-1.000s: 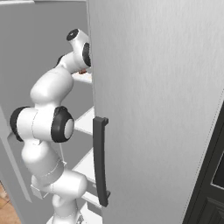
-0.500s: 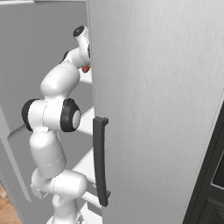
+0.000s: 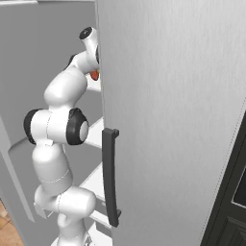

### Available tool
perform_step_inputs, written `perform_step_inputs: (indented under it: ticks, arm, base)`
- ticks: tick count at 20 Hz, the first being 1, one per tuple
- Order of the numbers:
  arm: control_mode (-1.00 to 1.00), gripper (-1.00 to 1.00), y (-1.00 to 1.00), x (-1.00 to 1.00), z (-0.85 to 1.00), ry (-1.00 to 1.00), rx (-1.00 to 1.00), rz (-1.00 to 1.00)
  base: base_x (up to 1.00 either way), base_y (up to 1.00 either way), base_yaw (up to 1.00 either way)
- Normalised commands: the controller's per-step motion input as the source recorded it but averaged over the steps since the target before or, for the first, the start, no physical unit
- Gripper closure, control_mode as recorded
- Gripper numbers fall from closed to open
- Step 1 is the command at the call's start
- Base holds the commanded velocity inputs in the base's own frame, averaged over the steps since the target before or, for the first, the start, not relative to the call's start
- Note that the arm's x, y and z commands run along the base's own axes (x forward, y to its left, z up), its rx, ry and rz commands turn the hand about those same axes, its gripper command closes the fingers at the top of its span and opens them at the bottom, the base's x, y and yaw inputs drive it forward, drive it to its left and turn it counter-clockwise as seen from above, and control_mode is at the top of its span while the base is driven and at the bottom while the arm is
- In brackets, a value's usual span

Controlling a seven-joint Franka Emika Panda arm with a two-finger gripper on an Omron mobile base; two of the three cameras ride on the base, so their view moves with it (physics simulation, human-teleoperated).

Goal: Take the bell pepper and squash from the second highest rack and move them to the highest rack where the carrot and sweet potato are located, to maximize freezer space. Close the freezer door after rearranging.

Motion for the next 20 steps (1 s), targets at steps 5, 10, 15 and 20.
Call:
perform_step_inputs:
  ticks: [5, 10, 15, 20]
  arm:
    - [-1.0, -1.0, 0.03, -0.63, 0.0, -0.25, 0.0, 0.05]
    - [-1.0, -1.0, 0.27, -0.76, -0.02, -0.18, -0.03, 0.01]
    - [-1.0, -1.0, 0.35, -0.86, -0.13, -0.05, -0.02, 0.0]
    - [-1.0, -1.0, 0.22, -0.99, 0.19, 0.0, 0.0, -0.01]
  base:
    - [0.0, 0.0, 0.0]
    - [0.0, 0.0, 0.0]
    - [0.0, 0.0, 0.0]
    - [0.0, 0.0, 0.0]
